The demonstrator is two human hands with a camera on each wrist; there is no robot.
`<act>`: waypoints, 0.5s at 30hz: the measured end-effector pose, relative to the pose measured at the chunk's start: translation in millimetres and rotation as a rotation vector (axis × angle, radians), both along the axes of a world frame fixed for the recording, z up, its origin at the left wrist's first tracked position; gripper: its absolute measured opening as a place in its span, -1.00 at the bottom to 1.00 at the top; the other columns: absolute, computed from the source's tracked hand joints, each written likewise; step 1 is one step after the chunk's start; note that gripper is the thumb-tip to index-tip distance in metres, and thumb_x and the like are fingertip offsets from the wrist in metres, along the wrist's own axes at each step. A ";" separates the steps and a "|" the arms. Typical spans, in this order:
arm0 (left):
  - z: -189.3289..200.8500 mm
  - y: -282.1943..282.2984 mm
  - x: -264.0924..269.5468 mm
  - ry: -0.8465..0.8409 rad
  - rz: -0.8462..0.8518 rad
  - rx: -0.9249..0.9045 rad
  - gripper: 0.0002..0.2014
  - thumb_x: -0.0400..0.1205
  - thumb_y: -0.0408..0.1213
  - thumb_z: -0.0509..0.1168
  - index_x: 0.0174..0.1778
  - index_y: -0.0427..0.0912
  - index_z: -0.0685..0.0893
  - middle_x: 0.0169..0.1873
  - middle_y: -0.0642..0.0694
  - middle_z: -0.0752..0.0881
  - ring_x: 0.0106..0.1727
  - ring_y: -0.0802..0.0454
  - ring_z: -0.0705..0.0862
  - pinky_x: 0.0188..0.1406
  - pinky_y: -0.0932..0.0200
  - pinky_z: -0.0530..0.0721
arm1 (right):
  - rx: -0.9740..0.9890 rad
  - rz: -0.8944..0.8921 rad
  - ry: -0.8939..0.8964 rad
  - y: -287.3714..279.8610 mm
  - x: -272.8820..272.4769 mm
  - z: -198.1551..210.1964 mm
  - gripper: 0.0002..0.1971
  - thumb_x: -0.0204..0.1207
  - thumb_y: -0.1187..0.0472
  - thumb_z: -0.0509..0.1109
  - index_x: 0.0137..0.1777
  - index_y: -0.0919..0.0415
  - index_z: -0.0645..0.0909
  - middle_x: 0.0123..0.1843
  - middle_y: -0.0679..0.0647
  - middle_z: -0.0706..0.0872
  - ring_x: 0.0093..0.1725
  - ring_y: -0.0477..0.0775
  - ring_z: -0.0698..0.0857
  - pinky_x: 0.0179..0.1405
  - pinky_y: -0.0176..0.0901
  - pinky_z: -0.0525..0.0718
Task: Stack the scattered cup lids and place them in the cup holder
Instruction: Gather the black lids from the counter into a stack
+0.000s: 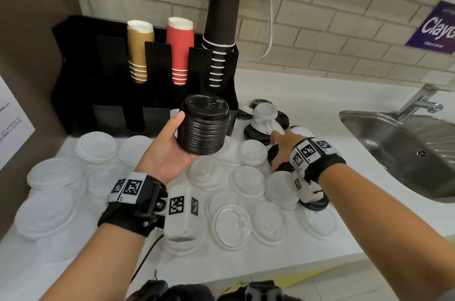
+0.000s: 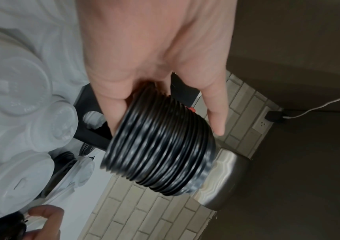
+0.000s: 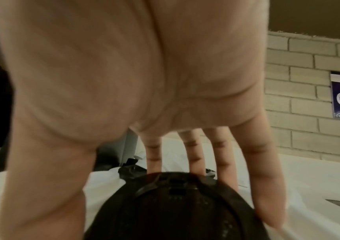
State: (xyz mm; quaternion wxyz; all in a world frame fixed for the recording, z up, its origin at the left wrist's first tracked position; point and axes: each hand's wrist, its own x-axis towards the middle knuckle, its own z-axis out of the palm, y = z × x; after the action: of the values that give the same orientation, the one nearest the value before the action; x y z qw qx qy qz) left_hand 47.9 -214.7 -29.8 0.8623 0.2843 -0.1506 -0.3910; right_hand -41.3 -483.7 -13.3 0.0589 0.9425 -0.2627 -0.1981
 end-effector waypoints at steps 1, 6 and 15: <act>0.1 -0.6 0.1 0.002 -0.004 -0.003 -0.62 0.58 -0.07 0.29 0.21 -0.19 0.79 0.32 -0.29 0.69 0.34 -0.22 0.68 0.06 -0.07 0.75 | 0.008 -0.014 -0.023 -0.6 1.1 0.5 -0.29 0.22 -0.06 0.53 0.35 0.02 0.34 0.08 0.12 0.40 -0.15 0.20 0.58 -0.43 -0.13 0.48; -0.4 -2.6 -0.3 0.031 -0.009 -0.030 -0.63 0.56 -0.07 0.33 0.19 -0.17 0.80 0.31 -0.28 0.70 0.33 -0.23 0.68 0.06 -0.10 0.75 | 0.056 -0.068 -0.110 0.2 7.9 26.2 -0.34 0.31 -0.07 0.48 0.40 -0.05 0.32 0.30 0.16 0.36 0.14 0.33 0.57 0.00 0.09 0.62; -3.7 -8.0 -9.5 0.032 -0.002 0.039 -0.25 0.41 -0.11 0.50 0.53 -0.21 0.46 0.38 -0.29 0.65 0.36 -0.24 0.66 0.11 -0.15 0.75 | 1.087 -0.045 -1.031 64.8 -14.7 71.0 -0.52 0.36 0.20 0.58 0.17 -0.05 0.42 0.03 0.02 0.58 -0.16 -0.03 0.70 -0.28 -0.24 0.72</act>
State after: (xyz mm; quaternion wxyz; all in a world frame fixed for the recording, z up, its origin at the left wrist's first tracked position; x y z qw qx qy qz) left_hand 38.4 -222.7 -33.5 0.8585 0.2945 -0.1293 -0.3994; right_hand -56.0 -418.9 57.7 -0.5496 0.8065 -0.1414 0.1658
